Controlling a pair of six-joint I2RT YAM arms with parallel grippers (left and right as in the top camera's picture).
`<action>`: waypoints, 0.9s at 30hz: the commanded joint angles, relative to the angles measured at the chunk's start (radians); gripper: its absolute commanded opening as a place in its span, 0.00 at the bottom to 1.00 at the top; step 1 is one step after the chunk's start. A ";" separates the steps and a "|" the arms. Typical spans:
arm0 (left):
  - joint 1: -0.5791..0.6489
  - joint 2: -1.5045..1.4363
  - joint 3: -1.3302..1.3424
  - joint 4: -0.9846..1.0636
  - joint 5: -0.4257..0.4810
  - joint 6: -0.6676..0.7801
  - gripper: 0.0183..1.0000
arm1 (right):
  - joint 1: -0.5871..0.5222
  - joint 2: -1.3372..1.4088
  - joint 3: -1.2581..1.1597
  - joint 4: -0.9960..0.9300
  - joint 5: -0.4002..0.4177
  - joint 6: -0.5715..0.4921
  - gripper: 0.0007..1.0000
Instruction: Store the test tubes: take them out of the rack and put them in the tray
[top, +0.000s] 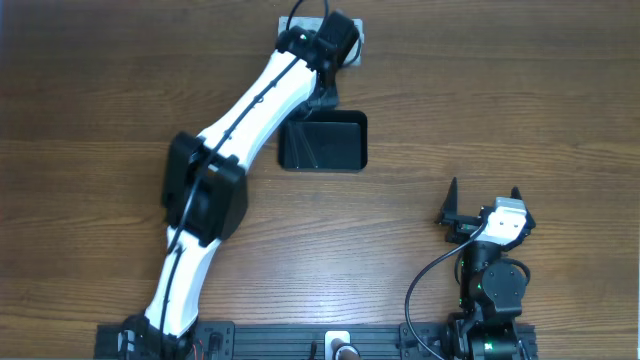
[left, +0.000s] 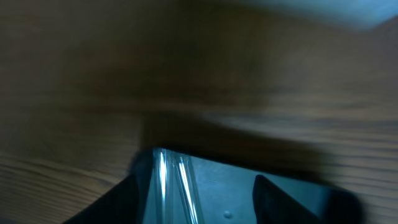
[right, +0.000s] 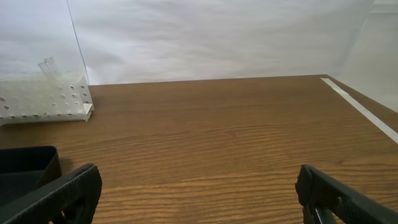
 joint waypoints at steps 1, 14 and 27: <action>-0.024 -0.283 0.012 0.114 -0.201 0.161 0.76 | -0.007 -0.008 -0.006 -0.002 -0.005 -0.002 0.99; 0.165 -0.919 -0.571 0.792 -0.046 0.620 1.00 | -0.007 -0.008 -0.006 -0.001 -0.005 -0.002 0.99; 0.409 -1.527 -1.404 1.237 0.209 0.710 1.00 | -0.007 -0.008 -0.006 -0.002 -0.005 -0.002 0.99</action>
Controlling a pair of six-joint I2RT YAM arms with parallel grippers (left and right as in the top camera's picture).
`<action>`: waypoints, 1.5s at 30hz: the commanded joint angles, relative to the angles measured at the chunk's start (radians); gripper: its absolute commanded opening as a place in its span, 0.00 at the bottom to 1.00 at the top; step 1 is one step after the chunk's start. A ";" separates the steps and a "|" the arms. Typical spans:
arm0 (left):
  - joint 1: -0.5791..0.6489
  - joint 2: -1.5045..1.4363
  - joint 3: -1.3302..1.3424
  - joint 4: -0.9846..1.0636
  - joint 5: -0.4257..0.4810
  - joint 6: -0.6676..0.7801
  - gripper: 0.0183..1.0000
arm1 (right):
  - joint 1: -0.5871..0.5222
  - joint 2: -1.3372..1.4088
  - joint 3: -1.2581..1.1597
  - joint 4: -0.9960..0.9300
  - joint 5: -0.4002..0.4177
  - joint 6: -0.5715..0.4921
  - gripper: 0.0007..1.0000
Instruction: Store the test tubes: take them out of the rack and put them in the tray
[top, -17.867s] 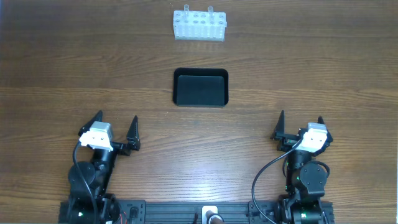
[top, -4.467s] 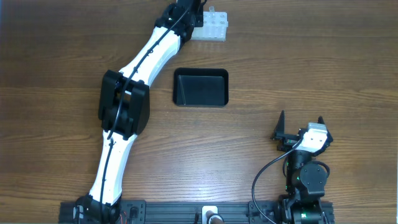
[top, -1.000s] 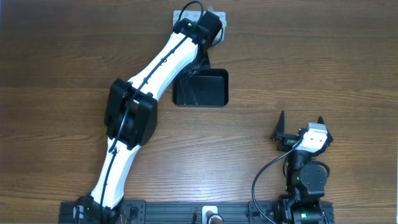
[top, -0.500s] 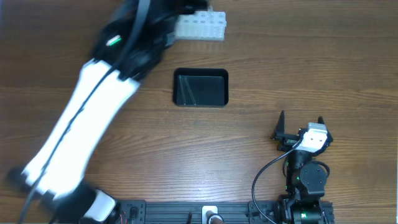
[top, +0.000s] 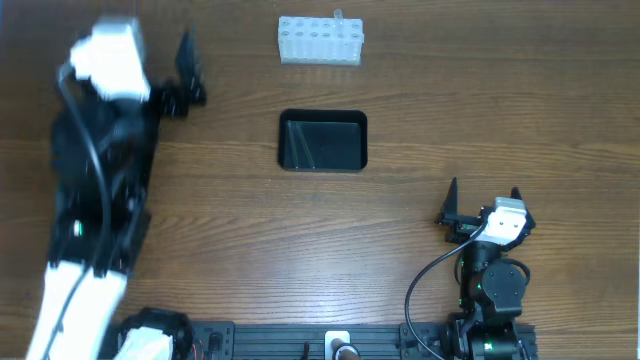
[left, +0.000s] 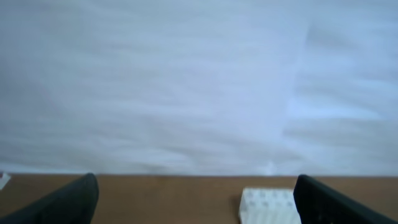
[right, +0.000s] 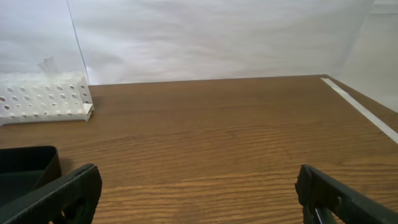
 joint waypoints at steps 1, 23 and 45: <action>0.021 -0.199 -0.220 0.082 0.062 0.042 1.00 | -0.007 -0.008 -0.006 -0.002 -0.005 -0.001 0.99; 0.045 -0.904 -0.880 0.116 0.087 0.056 1.00 | -0.007 -0.008 -0.006 -0.002 -0.005 -0.001 0.99; 0.077 -0.904 -0.897 -0.082 0.098 0.056 1.00 | -0.007 -0.008 -0.006 -0.002 -0.005 -0.001 0.99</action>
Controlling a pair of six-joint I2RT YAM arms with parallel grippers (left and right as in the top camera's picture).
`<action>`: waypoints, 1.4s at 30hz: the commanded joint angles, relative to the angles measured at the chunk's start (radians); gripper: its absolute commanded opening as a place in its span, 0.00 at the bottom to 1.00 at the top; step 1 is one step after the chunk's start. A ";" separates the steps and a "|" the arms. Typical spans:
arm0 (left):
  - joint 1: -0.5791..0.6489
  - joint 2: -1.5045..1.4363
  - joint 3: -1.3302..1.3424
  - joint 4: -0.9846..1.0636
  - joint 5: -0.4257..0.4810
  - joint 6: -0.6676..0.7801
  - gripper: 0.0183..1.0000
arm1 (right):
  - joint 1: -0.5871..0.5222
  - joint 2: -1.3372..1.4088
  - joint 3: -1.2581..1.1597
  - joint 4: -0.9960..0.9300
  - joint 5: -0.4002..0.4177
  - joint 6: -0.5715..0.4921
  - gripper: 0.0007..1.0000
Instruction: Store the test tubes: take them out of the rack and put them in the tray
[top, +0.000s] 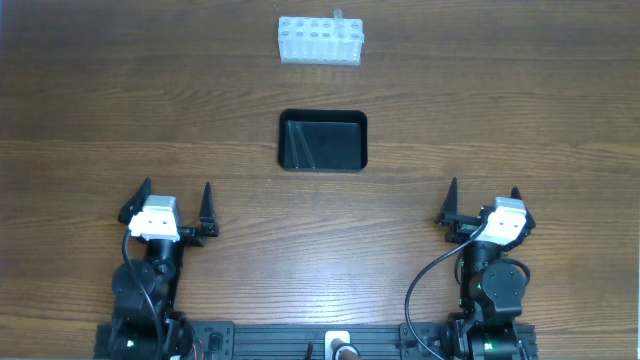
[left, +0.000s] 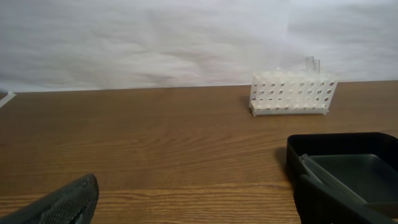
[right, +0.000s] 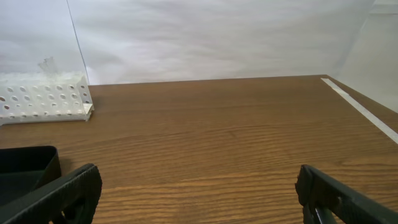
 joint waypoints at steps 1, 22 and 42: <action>0.005 -0.010 -0.005 0.000 0.014 0.014 1.00 | -0.007 -0.008 -0.006 -0.001 -0.005 -0.002 0.99; 0.005 -0.007 -0.005 0.000 0.013 0.014 1.00 | -0.007 -0.008 -0.006 -0.002 -0.005 -0.002 0.99; 0.005 -0.007 -0.005 0.000 0.014 0.014 1.00 | -0.007 -0.007 -0.006 -0.002 -0.005 -0.002 0.99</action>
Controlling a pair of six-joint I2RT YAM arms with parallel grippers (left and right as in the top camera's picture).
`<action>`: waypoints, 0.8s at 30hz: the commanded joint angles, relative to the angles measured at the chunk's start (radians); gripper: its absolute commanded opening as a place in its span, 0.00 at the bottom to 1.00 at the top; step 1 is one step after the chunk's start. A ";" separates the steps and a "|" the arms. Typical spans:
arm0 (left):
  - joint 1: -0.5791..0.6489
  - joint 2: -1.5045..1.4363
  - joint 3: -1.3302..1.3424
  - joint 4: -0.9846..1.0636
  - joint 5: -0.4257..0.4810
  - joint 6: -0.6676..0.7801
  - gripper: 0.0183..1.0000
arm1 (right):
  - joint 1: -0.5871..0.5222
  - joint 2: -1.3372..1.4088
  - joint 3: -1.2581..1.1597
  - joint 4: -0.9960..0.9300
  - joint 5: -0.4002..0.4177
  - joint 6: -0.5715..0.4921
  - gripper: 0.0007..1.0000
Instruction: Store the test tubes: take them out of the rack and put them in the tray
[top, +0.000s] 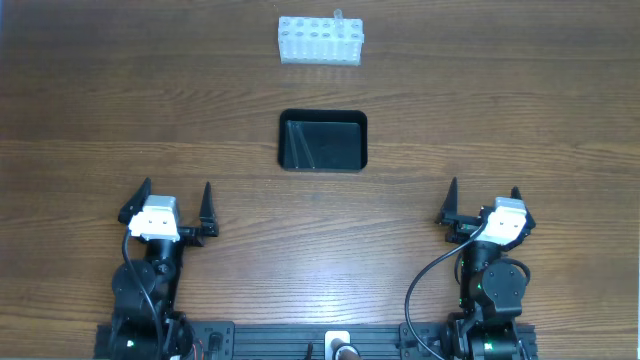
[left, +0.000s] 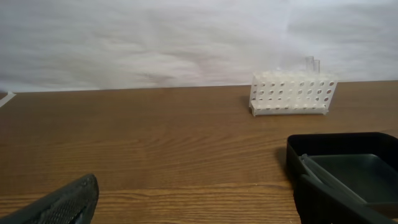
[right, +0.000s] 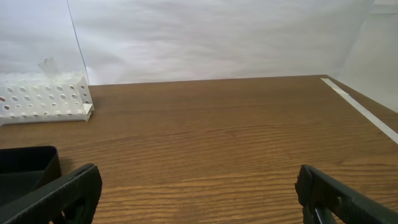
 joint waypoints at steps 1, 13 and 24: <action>0.005 -0.007 -0.005 0.000 0.013 0.014 1.00 | -0.007 -0.007 -0.005 -0.002 -0.005 -0.002 0.99; 0.005 -0.007 -0.005 0.000 0.013 0.014 1.00 | -0.007 -0.007 -0.006 0.023 -0.009 0.007 0.99; 0.005 -0.007 -0.005 0.000 0.013 0.014 1.00 | -0.008 0.219 0.016 0.366 -0.005 -0.033 0.99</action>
